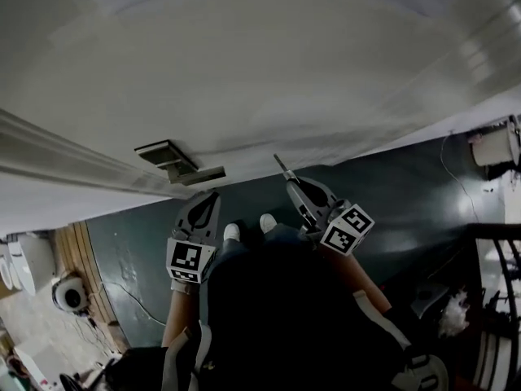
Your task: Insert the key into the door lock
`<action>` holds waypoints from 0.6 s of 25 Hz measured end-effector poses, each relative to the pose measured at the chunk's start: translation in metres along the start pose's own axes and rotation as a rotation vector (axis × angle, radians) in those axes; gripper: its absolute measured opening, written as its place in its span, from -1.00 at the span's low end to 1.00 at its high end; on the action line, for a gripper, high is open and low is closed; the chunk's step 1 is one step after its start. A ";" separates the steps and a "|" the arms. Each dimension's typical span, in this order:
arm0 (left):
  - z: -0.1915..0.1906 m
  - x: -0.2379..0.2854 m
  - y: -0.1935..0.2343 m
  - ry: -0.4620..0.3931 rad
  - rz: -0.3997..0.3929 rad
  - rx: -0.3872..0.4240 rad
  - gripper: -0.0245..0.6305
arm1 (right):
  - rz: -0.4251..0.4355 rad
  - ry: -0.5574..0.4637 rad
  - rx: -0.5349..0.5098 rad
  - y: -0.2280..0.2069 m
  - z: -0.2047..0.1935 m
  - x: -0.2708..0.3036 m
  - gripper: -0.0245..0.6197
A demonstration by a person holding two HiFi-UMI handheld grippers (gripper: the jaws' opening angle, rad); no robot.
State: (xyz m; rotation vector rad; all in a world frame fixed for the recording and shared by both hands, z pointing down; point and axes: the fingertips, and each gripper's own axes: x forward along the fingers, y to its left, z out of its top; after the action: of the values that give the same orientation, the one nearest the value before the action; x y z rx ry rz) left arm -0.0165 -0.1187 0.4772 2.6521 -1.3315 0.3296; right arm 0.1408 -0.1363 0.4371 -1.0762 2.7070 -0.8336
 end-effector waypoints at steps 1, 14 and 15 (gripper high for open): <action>-0.001 -0.003 0.002 0.000 0.037 -0.016 -0.90 | 0.034 0.020 0.007 -0.001 -0.001 0.006 -0.82; -0.023 -0.055 -0.002 0.041 0.369 -0.119 -0.90 | 0.299 0.231 0.197 0.006 -0.054 0.061 -0.83; -0.025 -0.059 -0.002 0.045 0.383 -0.123 -0.90 | 0.305 0.242 0.204 0.007 -0.058 0.065 -0.83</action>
State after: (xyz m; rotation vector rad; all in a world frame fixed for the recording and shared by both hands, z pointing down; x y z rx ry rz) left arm -0.0527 -0.0659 0.4857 2.2678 -1.7799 0.3377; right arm 0.0713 -0.1485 0.4882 -0.5331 2.7931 -1.2142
